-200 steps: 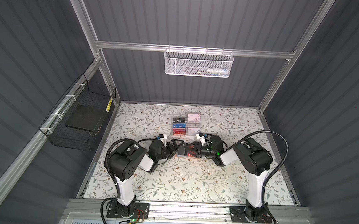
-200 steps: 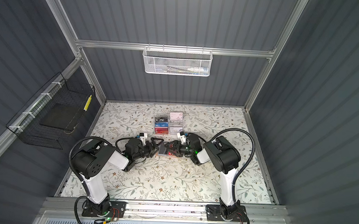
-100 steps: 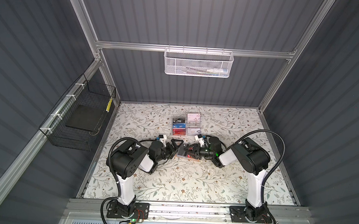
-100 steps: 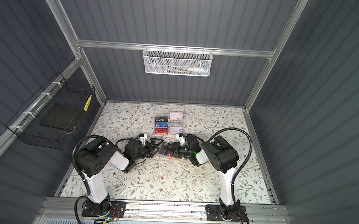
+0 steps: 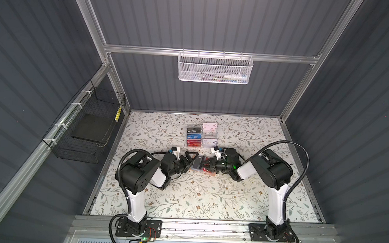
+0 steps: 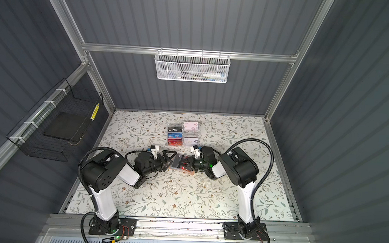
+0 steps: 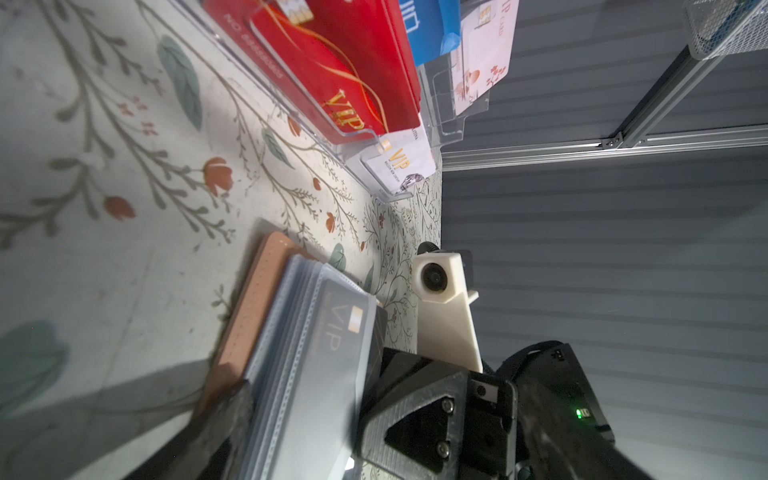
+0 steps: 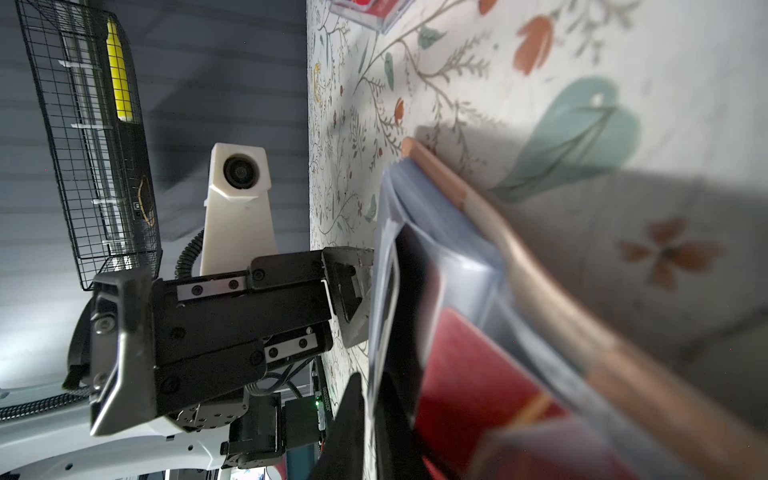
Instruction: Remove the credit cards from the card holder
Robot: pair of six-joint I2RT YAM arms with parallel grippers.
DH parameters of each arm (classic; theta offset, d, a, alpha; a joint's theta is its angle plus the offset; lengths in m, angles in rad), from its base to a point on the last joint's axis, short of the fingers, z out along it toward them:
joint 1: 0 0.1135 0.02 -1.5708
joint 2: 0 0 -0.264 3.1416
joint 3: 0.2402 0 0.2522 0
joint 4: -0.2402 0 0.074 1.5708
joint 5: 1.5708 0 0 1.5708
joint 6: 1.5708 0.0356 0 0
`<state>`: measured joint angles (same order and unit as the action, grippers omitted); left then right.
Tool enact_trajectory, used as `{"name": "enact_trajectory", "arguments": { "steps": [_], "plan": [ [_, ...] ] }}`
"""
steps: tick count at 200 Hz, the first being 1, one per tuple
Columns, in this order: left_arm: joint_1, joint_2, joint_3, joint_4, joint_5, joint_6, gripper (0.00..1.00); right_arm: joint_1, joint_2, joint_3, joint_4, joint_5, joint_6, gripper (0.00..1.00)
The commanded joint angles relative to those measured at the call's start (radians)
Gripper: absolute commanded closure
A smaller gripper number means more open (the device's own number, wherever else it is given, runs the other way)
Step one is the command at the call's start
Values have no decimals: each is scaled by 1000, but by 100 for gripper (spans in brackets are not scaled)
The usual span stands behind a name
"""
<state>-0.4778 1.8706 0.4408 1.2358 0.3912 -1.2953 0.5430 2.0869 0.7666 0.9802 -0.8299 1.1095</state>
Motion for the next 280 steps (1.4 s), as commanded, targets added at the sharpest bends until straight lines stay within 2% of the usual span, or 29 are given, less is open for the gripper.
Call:
{"name": "enact_trajectory", "arguments": {
  "steps": [1, 81, 120, 245, 280],
  "plan": [
    [-4, 12, -28, -101, 15, -1, 0, 7, -32, 19, -20, -10, -39, 90],
    [-2, -4, -47, -105, 8, 6, 0, -36, -75, 11, -134, -21, -78, 98],
    [-2, -15, -51, -116, 7, 10, 0, -46, -95, 29, -278, -21, -137, 100],
    [8, -44, -60, -148, 1, 22, 0, -68, -160, 56, -554, 4, -242, 100],
    [11, -64, -57, -177, -1, 34, 0, -72, -211, 73, -689, 52, -324, 100]
  ]
}}
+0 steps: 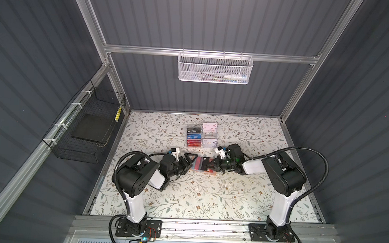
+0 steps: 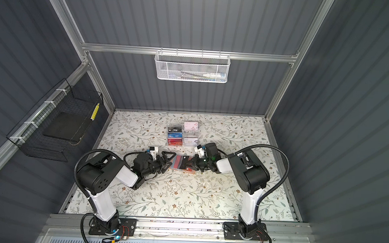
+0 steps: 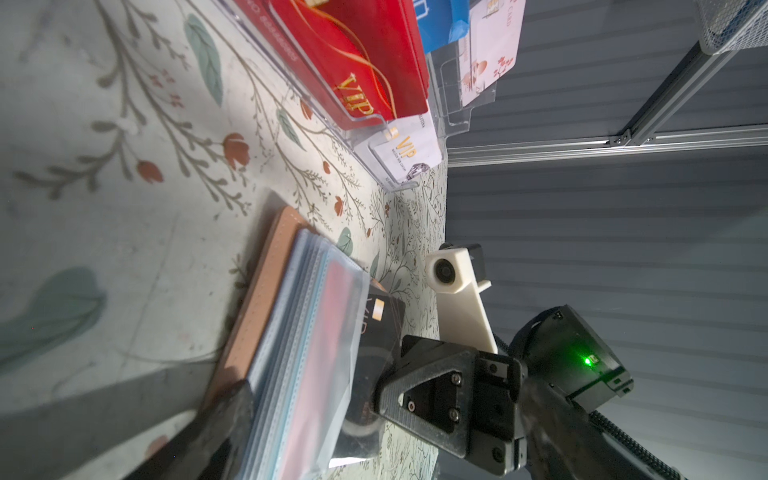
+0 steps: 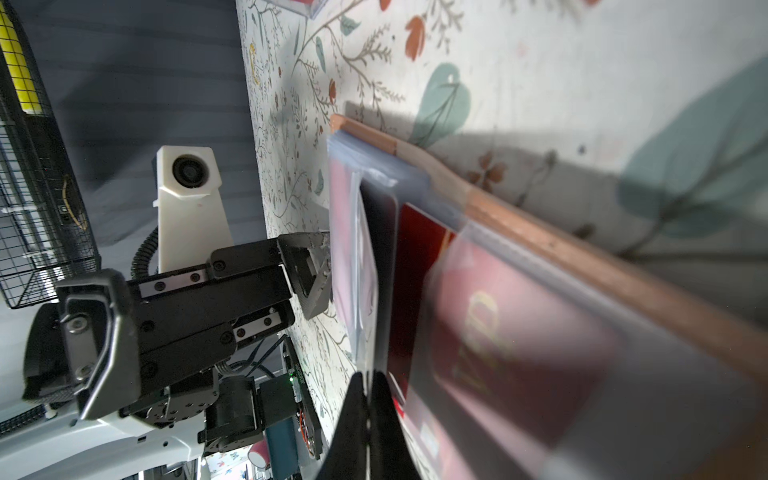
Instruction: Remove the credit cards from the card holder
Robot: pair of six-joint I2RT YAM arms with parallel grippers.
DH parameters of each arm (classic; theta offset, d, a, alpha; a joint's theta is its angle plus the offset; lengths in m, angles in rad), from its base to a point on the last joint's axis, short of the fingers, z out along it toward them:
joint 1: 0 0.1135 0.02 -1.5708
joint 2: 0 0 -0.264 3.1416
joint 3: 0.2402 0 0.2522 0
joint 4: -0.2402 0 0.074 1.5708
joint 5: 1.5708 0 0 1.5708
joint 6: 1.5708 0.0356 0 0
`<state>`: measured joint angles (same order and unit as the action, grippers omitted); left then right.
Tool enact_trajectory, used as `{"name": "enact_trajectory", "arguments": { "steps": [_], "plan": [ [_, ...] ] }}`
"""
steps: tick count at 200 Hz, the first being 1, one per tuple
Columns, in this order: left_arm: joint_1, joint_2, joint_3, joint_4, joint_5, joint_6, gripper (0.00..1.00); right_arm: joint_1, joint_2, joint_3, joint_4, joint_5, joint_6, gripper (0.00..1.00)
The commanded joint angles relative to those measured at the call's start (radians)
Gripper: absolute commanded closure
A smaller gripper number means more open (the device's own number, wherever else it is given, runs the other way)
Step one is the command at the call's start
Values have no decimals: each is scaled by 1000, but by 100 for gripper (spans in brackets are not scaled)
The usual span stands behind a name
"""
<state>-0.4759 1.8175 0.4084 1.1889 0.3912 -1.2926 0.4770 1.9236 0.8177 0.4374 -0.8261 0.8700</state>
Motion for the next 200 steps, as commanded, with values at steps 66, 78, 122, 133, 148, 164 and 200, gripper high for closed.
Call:
{"name": "enact_trajectory", "arguments": {
  "steps": [66, 78, 122, 133, 148, 164, 200],
  "plan": [
    [20, -65, -22, -208, -2, 62, 0, -9, -118, 80, -408, 171, -271, 100],
    [20, -72, -23, -218, -4, 67, 0, -8, -128, 95, -456, 196, -309, 100],
    [20, -98, -22, -259, -4, 86, 0, 1, -199, 128, -598, 345, -420, 100],
    [20, -111, -20, -275, -6, 94, 0, 8, -219, 135, -632, 392, -447, 100],
    [20, -139, -16, -303, -7, 103, 0, 28, -246, 147, -671, 452, -483, 100],
    [20, -184, -7, -358, -6, 124, 0, 43, -267, 159, -693, 464, -506, 100],
    [20, -352, 32, -605, -33, 225, 0, 89, -309, 239, -816, 577, -596, 100]
  ]
}}
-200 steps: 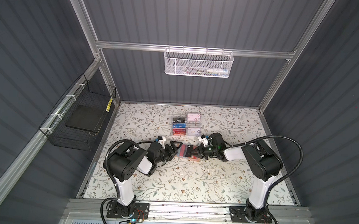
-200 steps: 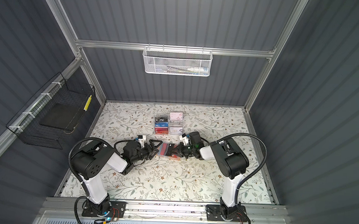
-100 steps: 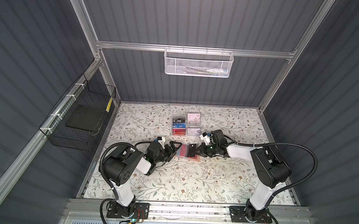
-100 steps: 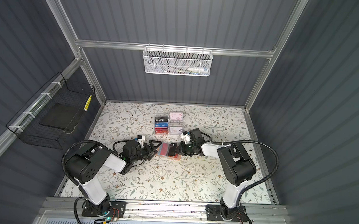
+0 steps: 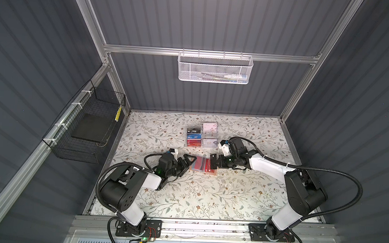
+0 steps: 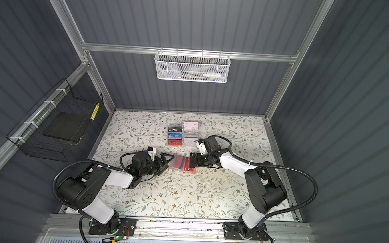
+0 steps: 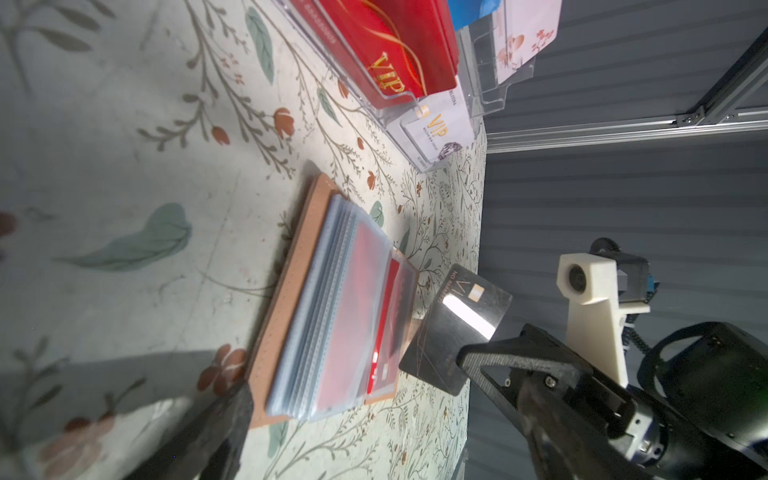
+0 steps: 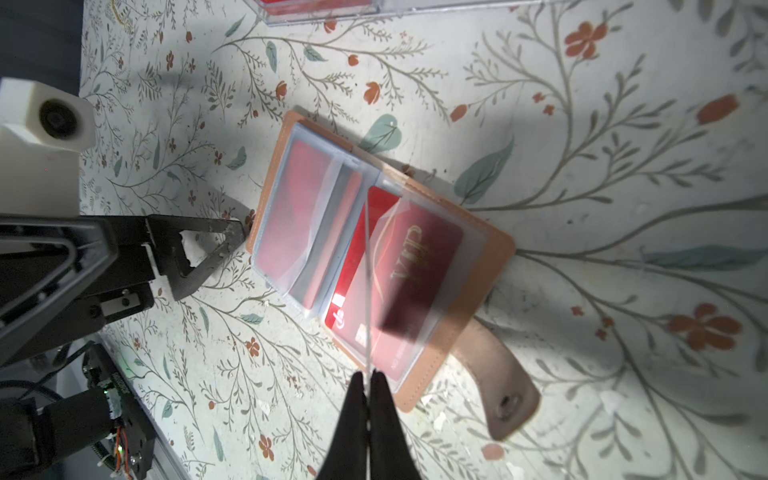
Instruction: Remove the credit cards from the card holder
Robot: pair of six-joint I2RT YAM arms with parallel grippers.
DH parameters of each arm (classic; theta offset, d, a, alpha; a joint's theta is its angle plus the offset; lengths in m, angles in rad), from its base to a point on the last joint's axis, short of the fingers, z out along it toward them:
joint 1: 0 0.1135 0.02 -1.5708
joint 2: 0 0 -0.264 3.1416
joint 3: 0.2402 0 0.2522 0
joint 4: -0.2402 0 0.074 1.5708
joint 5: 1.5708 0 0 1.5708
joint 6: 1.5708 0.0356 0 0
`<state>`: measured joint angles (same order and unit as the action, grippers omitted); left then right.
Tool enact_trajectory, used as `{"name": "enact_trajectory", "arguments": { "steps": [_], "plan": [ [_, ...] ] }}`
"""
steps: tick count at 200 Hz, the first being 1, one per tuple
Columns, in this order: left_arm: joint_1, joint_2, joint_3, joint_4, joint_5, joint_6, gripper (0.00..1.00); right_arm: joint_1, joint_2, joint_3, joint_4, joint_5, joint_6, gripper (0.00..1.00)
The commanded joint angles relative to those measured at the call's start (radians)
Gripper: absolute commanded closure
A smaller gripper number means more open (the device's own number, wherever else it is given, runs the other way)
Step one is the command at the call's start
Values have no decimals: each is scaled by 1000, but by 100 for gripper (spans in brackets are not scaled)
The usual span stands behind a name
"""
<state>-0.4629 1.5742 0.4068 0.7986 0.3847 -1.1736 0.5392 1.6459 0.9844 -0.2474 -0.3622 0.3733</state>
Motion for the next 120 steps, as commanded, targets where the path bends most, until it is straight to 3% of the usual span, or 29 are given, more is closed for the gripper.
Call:
{"name": "enact_trajectory", "arguments": {
  "steps": [1, 63, 91, 120],
  "plan": [
    [7, -113, 34, -223, -28, 109, 0, 29, -32, 78, -134, 116, -104, 100],
    [7, -343, 91, -548, -112, 237, 0, 56, -69, 279, -372, 308, -347, 100],
    [8, -403, 104, -616, -124, 264, 0, 61, -69, 377, -434, 367, -513, 100],
    [7, -439, 120, -668, -134, 288, 0, 70, -50, 472, -497, 355, -728, 100]
  ]
}}
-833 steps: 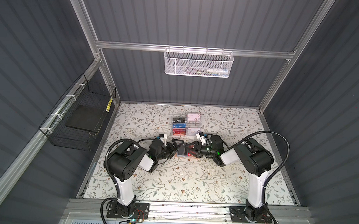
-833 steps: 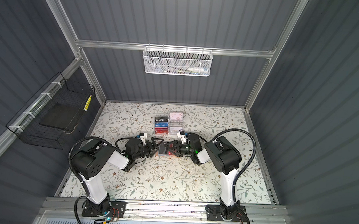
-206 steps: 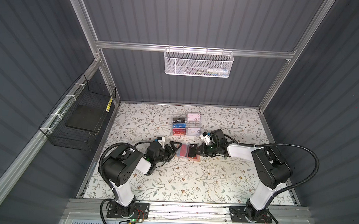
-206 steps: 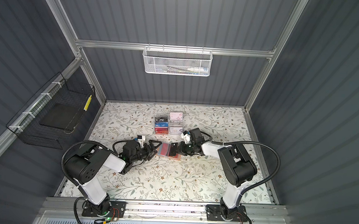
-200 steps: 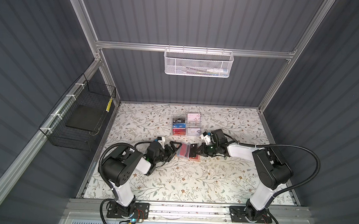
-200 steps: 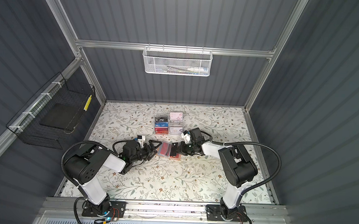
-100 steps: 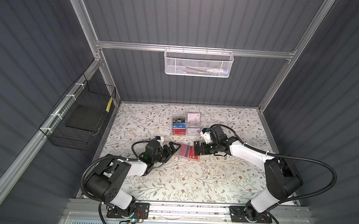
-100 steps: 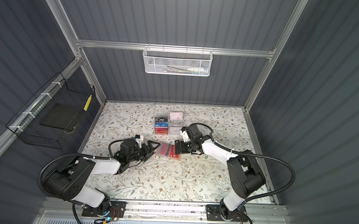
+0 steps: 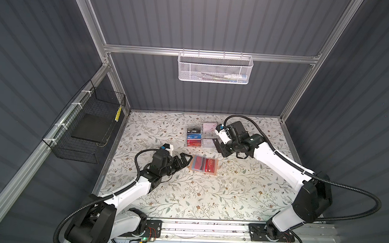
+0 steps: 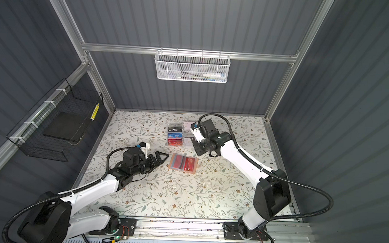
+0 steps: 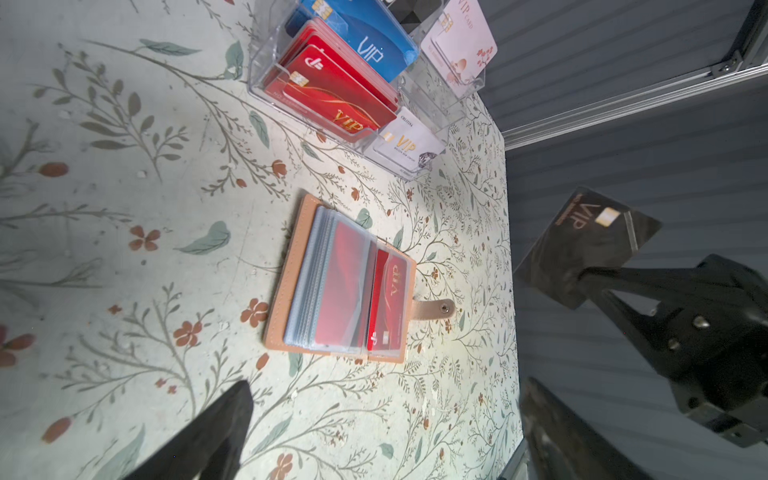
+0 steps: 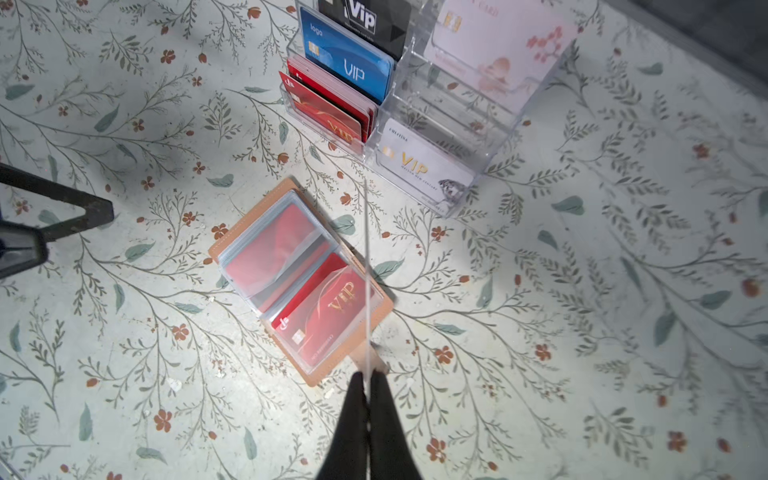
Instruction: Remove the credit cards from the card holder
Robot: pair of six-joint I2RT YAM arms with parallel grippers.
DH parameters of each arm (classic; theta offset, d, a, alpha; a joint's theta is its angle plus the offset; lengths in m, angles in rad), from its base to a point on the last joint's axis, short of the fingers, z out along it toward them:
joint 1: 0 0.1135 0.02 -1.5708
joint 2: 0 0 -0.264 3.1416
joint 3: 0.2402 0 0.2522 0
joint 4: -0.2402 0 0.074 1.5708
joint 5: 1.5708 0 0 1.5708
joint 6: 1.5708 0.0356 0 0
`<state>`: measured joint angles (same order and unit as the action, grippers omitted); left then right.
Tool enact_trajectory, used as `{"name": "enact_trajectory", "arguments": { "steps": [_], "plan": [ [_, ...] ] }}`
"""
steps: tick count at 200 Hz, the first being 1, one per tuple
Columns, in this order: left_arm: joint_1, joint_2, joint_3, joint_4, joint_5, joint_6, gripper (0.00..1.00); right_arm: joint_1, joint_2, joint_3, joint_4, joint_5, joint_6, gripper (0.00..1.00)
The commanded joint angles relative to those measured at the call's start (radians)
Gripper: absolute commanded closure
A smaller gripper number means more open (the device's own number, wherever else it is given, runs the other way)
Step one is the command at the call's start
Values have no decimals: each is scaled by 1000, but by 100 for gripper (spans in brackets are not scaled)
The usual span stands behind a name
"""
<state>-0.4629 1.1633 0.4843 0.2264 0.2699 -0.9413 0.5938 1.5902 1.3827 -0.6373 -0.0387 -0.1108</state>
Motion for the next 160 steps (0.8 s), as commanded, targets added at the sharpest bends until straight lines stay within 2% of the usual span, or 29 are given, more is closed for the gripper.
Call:
{"name": "enact_trajectory", "arguments": {
  "steps": [1, 43, 63, 95, 131, 160],
  "plan": [
    [7, -29, 43, -97, -19, 58, 0, 17, 6, 77, -111, 31, -254, 100],
    [7, -30, 81, -131, -35, 79, 0, 23, 85, 217, -199, 99, -563, 100],
    [8, -23, 122, -159, -47, 92, 0, 21, 145, 303, -242, 134, -658, 100],
    [25, 10, 190, -185, -46, 104, 0, 22, 277, 500, -339, 129, -748, 100],
    [126, 88, 196, -104, 97, 47, 0, 24, 468, 787, -439, 97, -797, 100],
    [184, 137, 198, -75, 140, 41, 0, 22, 571, 902, -439, 96, -869, 100]
  ]
}}
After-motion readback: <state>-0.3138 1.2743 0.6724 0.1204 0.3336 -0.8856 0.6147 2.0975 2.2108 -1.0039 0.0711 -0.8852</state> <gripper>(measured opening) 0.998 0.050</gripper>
